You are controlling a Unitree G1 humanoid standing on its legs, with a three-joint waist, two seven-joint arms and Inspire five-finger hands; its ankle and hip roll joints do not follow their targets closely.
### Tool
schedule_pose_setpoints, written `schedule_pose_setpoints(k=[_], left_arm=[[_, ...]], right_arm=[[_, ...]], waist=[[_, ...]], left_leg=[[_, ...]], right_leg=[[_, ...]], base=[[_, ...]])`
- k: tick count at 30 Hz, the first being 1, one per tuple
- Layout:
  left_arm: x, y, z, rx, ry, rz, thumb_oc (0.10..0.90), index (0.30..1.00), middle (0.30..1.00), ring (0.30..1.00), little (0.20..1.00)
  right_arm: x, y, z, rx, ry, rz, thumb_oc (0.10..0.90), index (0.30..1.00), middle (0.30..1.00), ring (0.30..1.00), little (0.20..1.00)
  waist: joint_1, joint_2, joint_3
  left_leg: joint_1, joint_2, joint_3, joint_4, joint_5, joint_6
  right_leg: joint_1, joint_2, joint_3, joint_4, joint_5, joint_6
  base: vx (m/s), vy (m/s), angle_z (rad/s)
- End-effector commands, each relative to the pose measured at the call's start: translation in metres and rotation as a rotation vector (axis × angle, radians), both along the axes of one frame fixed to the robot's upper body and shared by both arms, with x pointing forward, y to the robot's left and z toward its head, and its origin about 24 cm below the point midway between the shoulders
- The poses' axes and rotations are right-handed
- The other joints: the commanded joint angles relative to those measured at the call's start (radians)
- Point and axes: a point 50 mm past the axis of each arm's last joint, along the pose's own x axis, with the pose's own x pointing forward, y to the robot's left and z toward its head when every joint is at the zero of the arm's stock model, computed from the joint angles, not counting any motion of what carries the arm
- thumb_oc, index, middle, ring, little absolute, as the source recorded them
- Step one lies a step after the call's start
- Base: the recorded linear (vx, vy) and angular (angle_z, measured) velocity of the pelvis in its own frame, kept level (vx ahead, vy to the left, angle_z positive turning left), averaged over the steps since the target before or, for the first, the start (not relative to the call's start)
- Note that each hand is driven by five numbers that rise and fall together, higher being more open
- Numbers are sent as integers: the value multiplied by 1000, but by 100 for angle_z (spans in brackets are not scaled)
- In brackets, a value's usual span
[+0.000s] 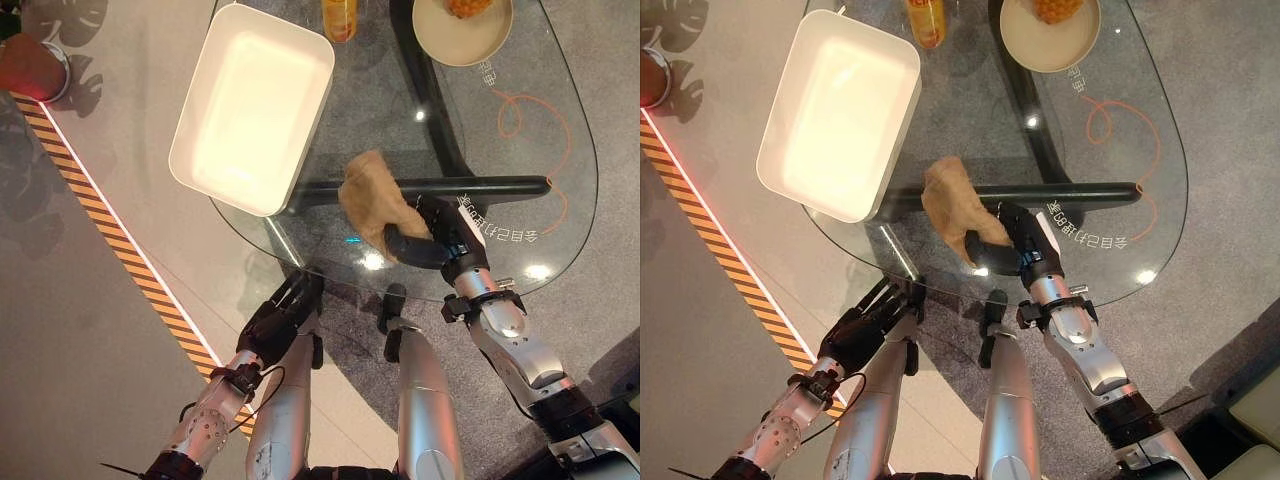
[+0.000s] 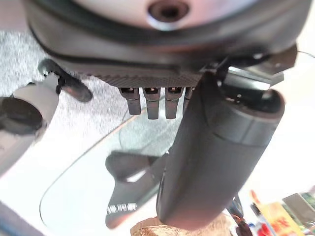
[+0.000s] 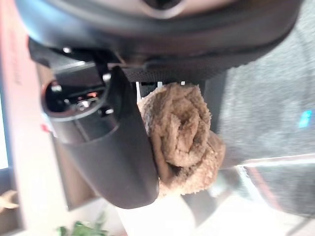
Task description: Wipe the table with a cloth and put it in the basket.
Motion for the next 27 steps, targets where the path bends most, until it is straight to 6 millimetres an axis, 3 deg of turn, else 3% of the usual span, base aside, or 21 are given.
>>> schedule_pose_setpoints(k=[1, 6, 13, 22, 27], left_arm=[[-18, -11, 23, -205, -152, -95, 800, 900, 900, 900, 900], [-16, -15, 39, -321, -269, -119, 800, 900, 900, 900, 900], [-6, -19, 61, -379, -373, -124, 800, 900, 900, 900, 900], [17, -27, 87, -253, -440, -144, 800, 900, 900, 900, 900], [25, -26, 82, -116, -385, -148, 800, 900, 900, 900, 900]], right_arm=[[-22, 14, 65, 93, -357, 159, 100, 300, 300, 300, 200], [-29, 12, 66, 106, -373, 178, 100, 300, 300, 300, 200], [-36, 27, 69, 95, -392, 299, 100, 300, 300, 300, 200], [-41, 56, 71, 61, -348, 535, 100, 300, 300, 300, 200], [-45, 71, 68, 45, -323, 649, 100, 300, 300, 300, 200]], waist=[[-22, -3, -20], [-28, -12, -20], [-35, -24, -20], [-44, -38, -20], [-46, -40, -20]], left_leg=[[24, -30, 86, 176, -215, 26], [23, -29, 95, 181, -219, 29], [12, -30, 99, 192, -221, 31], [5, -33, 102, 192, -214, 29], [-7, -38, 97, 201, -210, 25]], right_leg=[[62, 65, -39, -176, 109, 20], [65, 69, -34, -180, 111, 20], [57, 74, -21, -178, 114, 21], [51, 80, -9, -181, 117, 25], [43, 82, -3, -179, 122, 27]], base=[[12, 1, -4], [11, 4, -7], [7, 4, -5], [0, 0, 0], [0, 0, 0]])
